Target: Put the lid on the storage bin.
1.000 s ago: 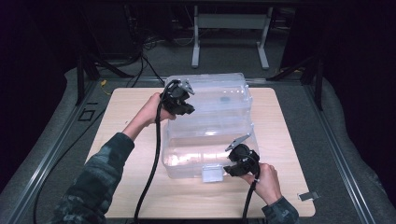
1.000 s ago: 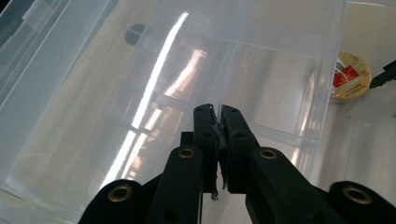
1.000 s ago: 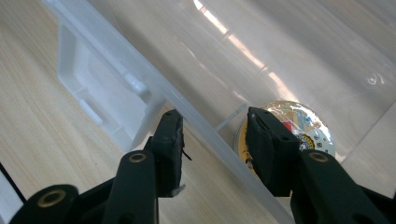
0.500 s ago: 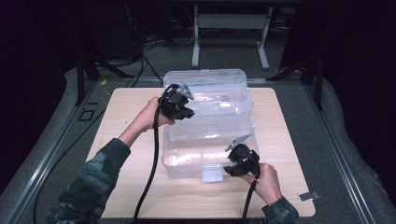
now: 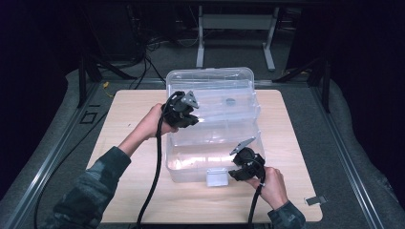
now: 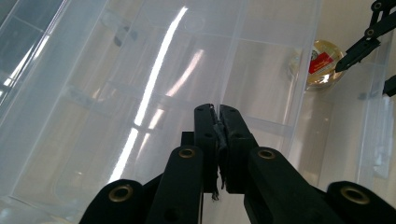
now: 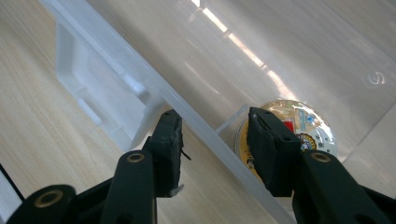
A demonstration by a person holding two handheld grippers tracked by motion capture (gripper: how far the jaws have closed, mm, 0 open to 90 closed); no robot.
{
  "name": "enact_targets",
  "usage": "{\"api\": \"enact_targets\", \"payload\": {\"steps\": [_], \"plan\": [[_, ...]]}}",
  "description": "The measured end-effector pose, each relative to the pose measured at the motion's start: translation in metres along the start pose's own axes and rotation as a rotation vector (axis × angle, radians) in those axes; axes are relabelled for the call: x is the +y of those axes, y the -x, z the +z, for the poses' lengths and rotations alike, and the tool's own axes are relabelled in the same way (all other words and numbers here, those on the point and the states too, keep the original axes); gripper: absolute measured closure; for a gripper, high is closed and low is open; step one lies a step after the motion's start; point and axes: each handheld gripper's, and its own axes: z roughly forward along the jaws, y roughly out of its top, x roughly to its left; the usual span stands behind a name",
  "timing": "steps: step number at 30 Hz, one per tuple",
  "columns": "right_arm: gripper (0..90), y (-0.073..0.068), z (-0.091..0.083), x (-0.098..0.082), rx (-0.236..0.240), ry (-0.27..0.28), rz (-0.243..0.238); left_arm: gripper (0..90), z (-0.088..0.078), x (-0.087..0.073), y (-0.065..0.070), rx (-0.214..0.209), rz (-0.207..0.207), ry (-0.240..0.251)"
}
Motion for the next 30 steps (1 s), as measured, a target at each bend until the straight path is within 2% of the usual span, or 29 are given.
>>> {"api": "enact_targets", "payload": {"steps": [6, 15, 22, 24, 30], "plan": [[56.0, 0.0, 0.0, 0.0, -0.003, -0.009, -0.003, 87.6, -0.001, 0.0, 0.005, 0.01, 0.014, -0.006], [55.9, 0.001, 0.0, 0.001, -0.003, -0.012, -0.001, 87.9, -0.004, 0.0, 0.011, -0.009, 0.025, -0.022], [55.6, 0.0, 0.0, 0.001, -0.007, -0.014, -0.004, 88.2, -0.005, 0.0, 0.016, -0.01, 0.059, -0.041], [55.5, 0.0, 0.0, 0.001, -0.009, -0.012, -0.003, 88.3, -0.006, 0.0, 0.019, 0.002, 0.075, -0.046], [55.3, 0.0, 0.0, 0.001, -0.009, -0.013, -0.002, 88.4, -0.006, 0.0, 0.023, 0.001, 0.078, -0.049]]}}
